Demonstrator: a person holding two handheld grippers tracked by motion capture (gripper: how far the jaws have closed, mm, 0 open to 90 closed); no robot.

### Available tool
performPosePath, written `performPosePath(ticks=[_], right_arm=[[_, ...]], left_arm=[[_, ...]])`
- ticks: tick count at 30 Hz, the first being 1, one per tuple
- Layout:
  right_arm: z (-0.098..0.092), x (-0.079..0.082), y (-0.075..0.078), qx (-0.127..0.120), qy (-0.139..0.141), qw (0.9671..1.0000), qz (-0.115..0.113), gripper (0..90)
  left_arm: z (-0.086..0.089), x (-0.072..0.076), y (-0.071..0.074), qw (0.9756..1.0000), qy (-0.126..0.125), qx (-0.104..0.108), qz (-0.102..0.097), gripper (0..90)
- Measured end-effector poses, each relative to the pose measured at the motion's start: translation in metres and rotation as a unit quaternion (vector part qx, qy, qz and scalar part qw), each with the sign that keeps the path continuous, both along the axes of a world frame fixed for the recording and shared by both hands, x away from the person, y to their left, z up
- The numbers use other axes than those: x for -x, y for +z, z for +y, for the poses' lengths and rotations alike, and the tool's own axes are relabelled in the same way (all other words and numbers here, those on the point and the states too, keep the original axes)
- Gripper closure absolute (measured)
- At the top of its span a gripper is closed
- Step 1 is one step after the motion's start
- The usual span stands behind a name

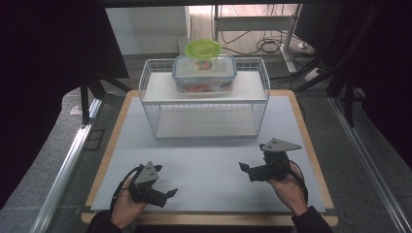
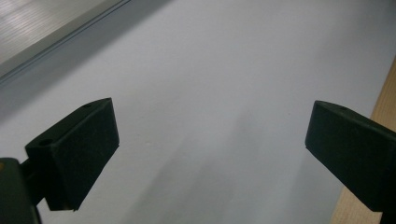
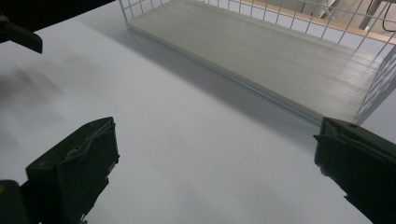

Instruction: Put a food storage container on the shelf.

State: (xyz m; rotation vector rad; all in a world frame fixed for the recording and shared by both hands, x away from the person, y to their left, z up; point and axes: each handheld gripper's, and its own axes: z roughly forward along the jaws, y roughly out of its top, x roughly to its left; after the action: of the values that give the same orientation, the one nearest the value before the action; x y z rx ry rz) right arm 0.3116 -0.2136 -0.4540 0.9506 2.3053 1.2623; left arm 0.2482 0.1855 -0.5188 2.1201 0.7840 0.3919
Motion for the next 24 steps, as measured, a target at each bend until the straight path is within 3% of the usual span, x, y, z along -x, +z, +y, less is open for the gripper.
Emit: performPosePath(ticks=[5, 18, 24], right_arm=[[-0.003, 0.005, -0.009, -0.001, -0.001, 1.0000, 0.002, 0.0], [-0.005, 0.014, -0.040, 0.036, 0.001, 0.9991, 0.023, 0.0], [-0.006, 0.013, -0.044, 0.044, -0.004, 0.9986, 0.028, 0.0]], left_arm=[[0.001, -0.001, 0.000, 1.0000, 0.003, -0.001, 0.000, 1.9], [0.002, -0.001, -0.001, 1.0000, 0.007, -0.002, 0.000, 1.0], [0.002, -0.001, -0.001, 1.0000, 0.006, -0.001, 0.000, 1.0]])
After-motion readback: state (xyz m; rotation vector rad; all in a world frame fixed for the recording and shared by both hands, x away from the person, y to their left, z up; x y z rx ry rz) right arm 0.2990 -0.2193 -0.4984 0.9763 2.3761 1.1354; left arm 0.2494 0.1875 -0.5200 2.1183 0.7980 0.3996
